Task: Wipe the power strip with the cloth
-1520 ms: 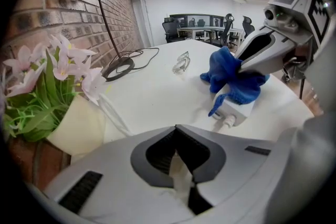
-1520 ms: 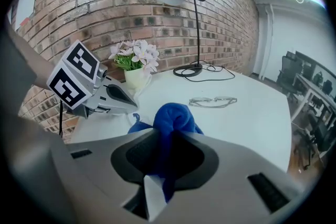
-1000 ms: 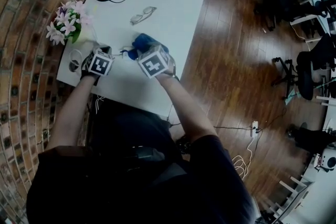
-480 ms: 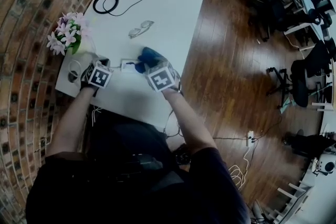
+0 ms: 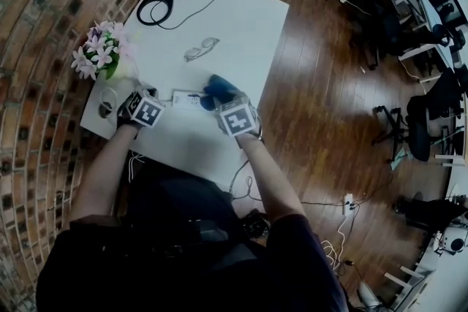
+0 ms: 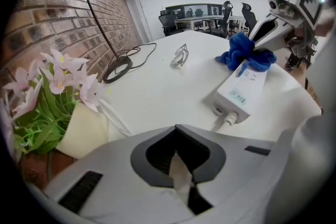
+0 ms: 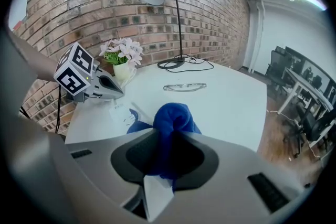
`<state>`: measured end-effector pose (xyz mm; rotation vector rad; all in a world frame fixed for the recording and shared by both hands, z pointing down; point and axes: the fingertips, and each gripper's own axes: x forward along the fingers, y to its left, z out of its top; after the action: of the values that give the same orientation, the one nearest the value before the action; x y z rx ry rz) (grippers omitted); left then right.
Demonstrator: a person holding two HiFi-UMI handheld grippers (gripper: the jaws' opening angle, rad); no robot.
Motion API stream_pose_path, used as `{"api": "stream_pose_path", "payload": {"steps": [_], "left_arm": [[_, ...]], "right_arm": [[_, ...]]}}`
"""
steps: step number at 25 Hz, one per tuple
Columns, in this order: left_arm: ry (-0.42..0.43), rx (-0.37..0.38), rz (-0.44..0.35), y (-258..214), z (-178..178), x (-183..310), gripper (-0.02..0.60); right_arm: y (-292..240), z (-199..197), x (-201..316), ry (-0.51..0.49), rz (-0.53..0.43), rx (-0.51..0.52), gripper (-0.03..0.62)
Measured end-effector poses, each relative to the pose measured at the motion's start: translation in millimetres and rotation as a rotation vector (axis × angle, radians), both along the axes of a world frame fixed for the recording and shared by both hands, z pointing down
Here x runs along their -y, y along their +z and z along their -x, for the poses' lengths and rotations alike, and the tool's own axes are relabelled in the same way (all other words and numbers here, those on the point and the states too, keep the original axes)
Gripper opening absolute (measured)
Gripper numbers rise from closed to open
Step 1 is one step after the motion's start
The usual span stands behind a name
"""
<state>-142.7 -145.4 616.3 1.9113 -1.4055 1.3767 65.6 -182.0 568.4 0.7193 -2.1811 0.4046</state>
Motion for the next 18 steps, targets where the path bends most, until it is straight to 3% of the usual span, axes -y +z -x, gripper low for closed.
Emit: {"api": "stream_pose_path", "payload": {"steps": [18], "left_arm": [[0.024,0.026,0.01,0,-1,-1,0.011]], "right_arm": [[0,-36,9,0.091,0.006,0.029,0.087]]}}
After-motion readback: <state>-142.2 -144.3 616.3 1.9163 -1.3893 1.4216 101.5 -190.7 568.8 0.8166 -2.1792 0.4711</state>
